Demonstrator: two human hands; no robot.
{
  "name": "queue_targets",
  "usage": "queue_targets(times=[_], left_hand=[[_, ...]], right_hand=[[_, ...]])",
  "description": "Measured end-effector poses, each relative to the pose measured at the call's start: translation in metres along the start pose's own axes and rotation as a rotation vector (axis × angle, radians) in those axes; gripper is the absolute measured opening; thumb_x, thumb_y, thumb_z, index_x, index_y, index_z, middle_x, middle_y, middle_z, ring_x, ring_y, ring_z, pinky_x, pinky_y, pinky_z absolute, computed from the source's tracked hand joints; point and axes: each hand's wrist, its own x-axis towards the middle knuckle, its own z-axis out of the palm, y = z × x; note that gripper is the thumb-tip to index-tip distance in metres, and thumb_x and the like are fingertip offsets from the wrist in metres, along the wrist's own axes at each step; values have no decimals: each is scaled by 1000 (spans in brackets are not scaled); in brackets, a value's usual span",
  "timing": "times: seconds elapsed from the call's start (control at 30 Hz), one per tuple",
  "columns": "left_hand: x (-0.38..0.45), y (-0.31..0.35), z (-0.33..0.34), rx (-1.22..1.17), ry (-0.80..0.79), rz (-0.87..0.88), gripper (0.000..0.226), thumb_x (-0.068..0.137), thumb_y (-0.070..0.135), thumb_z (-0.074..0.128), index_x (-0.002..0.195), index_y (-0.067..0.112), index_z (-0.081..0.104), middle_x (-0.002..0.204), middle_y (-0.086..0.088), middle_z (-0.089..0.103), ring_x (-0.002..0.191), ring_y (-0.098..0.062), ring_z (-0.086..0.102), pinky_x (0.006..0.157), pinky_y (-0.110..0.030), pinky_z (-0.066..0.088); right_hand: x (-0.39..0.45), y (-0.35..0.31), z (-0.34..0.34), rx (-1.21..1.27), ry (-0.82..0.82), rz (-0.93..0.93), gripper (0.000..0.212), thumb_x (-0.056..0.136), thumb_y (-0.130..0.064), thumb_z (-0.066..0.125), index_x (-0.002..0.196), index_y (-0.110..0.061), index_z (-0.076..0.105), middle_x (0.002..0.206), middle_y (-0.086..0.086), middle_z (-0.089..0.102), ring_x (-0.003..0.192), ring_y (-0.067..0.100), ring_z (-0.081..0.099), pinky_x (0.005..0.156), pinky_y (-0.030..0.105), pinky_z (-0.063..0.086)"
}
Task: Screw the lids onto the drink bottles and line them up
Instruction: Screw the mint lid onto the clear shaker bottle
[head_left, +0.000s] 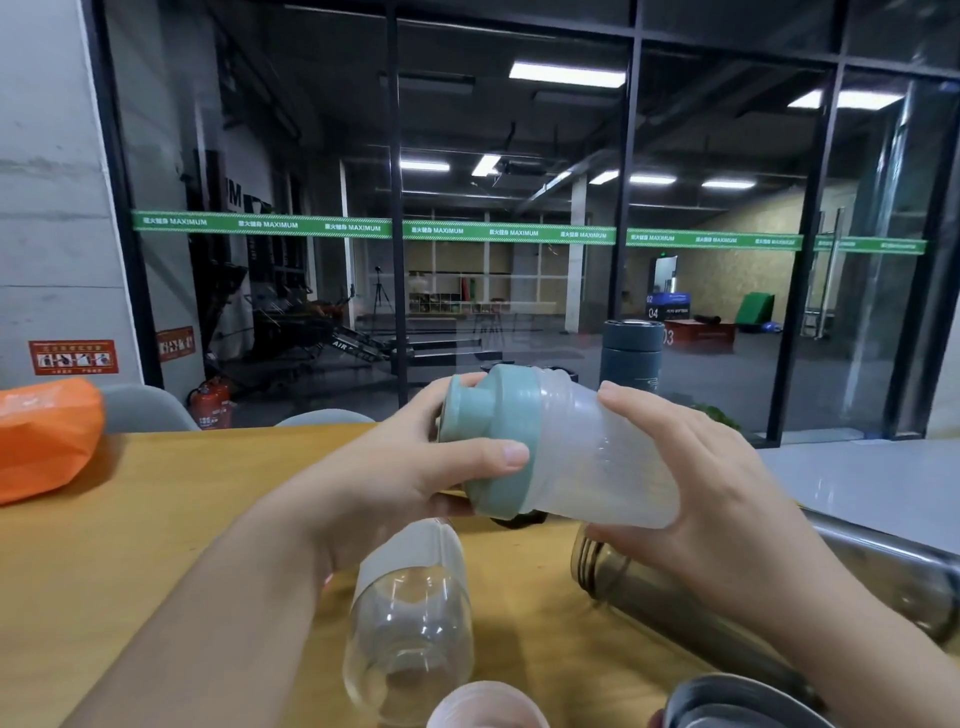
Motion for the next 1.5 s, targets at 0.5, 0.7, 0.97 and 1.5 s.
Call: queue_targets(times=[0.5,0.7,0.97,1.5], left_hand=[[10,-14,22,-9,191,14,77,50,29,82,118,43,50,107,4,67,80,-12,70,64,-32,58],[12,-21,19,-50,186,72,71,52,22,81,117,34,55,101,-3,69,78,-15,70,59,-30,55],[10,-22,5,-90,204,31,74,47,31,85,117,32,59,108,-8,69,84,-20,69,62,-36,57],[-3,-10,-19,-133,192,-109,80,38,48,91,110,25,64,102,-12,73,81,-24,72,66,-43,58]], right_hand=[[-4,2,2,-61,-76,-34,82,65,-58,60,139,-32,35,142,-11,44,121,11,45,91,32,39],[-2,2,0,-81,-65,-42,83,65,-61,59,140,-33,34,138,-7,46,120,12,44,97,33,37],[-4,7,-9,301,-169,266,99,54,-62,73,131,-66,11,128,-56,19,122,-27,23,96,-2,23],[-6,3,-6,732,-236,451,84,66,-21,78,134,-49,36,124,-24,58,119,1,54,102,35,46]])
